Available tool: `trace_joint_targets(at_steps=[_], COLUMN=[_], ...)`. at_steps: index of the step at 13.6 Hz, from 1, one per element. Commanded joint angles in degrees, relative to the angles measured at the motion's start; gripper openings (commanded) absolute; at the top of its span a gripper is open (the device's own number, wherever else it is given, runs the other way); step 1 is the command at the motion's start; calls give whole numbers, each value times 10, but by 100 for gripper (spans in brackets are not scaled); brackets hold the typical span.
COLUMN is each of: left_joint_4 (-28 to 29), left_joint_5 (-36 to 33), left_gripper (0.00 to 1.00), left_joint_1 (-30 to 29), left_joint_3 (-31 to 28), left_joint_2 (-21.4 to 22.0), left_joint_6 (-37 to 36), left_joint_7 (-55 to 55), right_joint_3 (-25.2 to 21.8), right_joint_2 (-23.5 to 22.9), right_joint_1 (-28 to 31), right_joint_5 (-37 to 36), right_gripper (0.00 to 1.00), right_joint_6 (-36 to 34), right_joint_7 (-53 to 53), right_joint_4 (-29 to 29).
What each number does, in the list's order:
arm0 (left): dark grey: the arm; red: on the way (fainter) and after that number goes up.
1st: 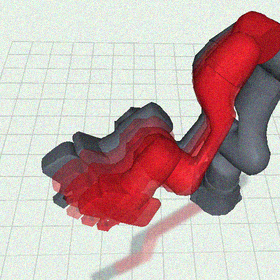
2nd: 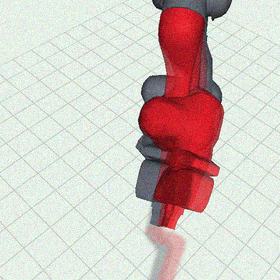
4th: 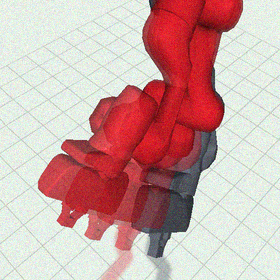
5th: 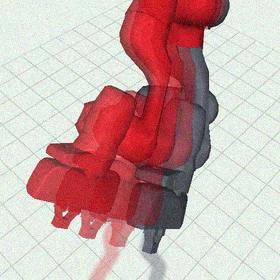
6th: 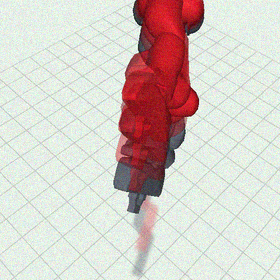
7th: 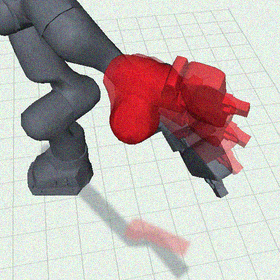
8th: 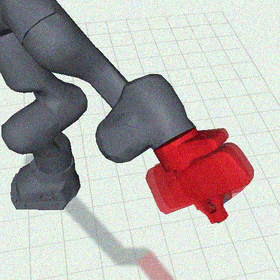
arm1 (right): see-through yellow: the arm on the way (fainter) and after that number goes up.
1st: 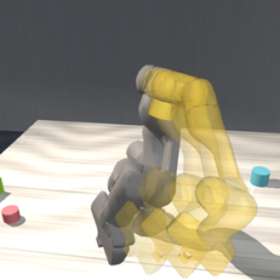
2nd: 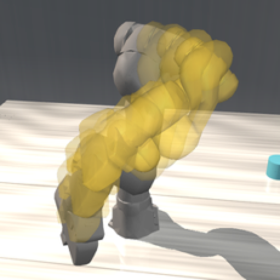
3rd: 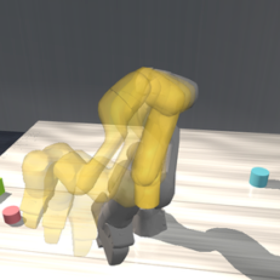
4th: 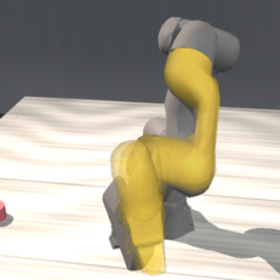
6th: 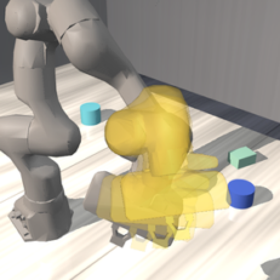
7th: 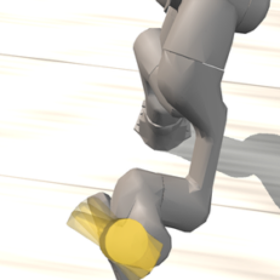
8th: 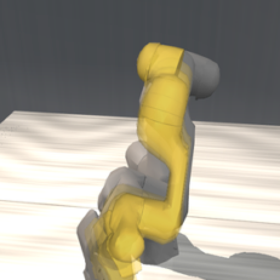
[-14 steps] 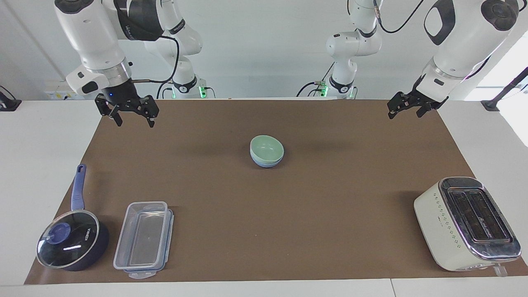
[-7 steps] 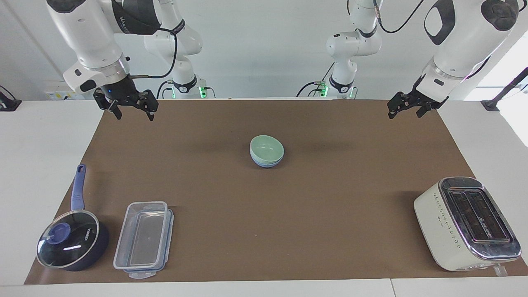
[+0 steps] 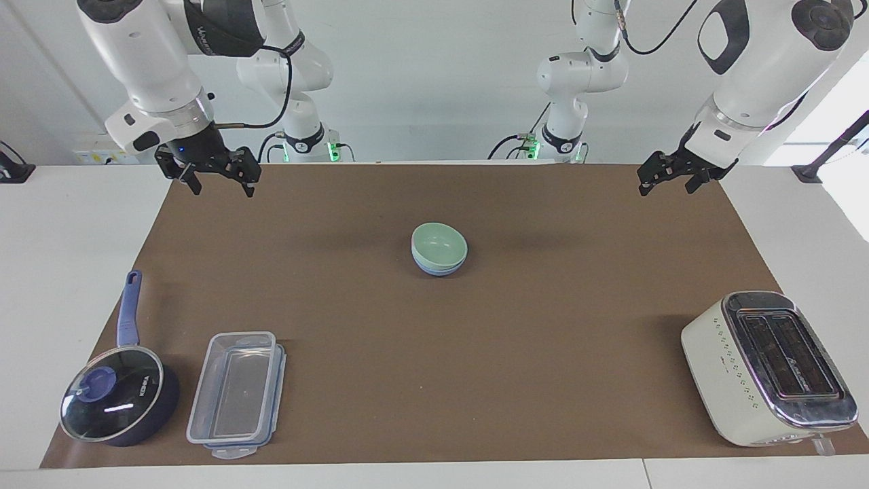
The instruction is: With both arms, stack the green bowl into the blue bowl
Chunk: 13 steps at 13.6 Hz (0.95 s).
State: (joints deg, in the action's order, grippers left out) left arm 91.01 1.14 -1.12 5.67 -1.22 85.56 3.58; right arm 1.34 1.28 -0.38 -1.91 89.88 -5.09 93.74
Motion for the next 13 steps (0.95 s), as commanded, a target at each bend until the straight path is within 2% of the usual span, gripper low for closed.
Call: trace_joint_targets(at_steps=[1,13], left_joint_4=[11,11], left_joint_5=[7,7], left_gripper=[100,100], left_joint_1=[2,2], left_joint_3=[-2,-3], left_joint_2=[9,9], left_joint_6=[7,8], left_joint_7=[-5,-5], right_joint_3=[3,3], right_joint_2=[10,11], right_joint_1=[5,1], right_joint_5=[3,39], right_gripper=[99,100], right_joint_6=[0,4], right_joint_7=[1,-40], right_joint_4=[7,11])
